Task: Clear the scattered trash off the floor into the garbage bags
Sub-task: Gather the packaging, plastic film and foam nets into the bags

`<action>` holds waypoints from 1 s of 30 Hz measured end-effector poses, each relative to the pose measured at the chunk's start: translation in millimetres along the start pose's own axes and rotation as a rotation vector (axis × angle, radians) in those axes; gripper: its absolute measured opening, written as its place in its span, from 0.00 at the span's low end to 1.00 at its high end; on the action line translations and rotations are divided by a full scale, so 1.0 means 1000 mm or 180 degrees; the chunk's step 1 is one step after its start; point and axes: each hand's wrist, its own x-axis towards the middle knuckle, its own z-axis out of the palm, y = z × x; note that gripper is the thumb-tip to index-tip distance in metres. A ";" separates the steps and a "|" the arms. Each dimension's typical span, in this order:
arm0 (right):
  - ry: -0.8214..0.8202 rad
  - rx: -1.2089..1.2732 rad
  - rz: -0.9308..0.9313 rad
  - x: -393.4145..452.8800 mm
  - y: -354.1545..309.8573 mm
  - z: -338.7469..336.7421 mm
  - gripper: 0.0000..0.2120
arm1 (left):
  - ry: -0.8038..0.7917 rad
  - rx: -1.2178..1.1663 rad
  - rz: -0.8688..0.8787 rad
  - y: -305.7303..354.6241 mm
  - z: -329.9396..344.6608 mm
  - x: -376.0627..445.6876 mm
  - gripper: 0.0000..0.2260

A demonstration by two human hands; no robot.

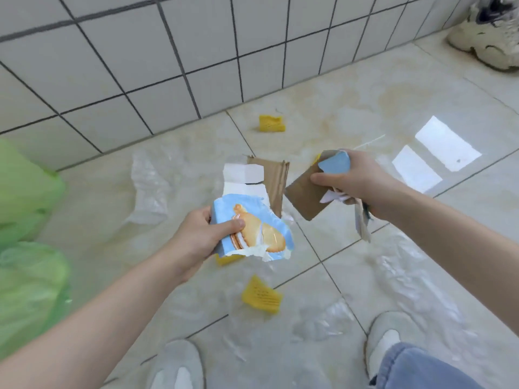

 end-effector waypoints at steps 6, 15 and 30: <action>-0.0594 -0.0150 -0.0404 -0.005 -0.066 0.097 0.11 | 0.0772 0.0101 0.0212 -0.016 -0.090 -0.051 0.10; -0.1426 0.0224 -0.1185 -0.043 -0.176 0.266 0.08 | 0.2241 -0.0116 0.0875 -0.019 -0.202 -0.155 0.10; -0.1807 0.0991 -0.1839 -0.165 -0.229 0.491 0.18 | 0.5204 0.0816 0.0288 -0.104 -0.312 -0.276 0.12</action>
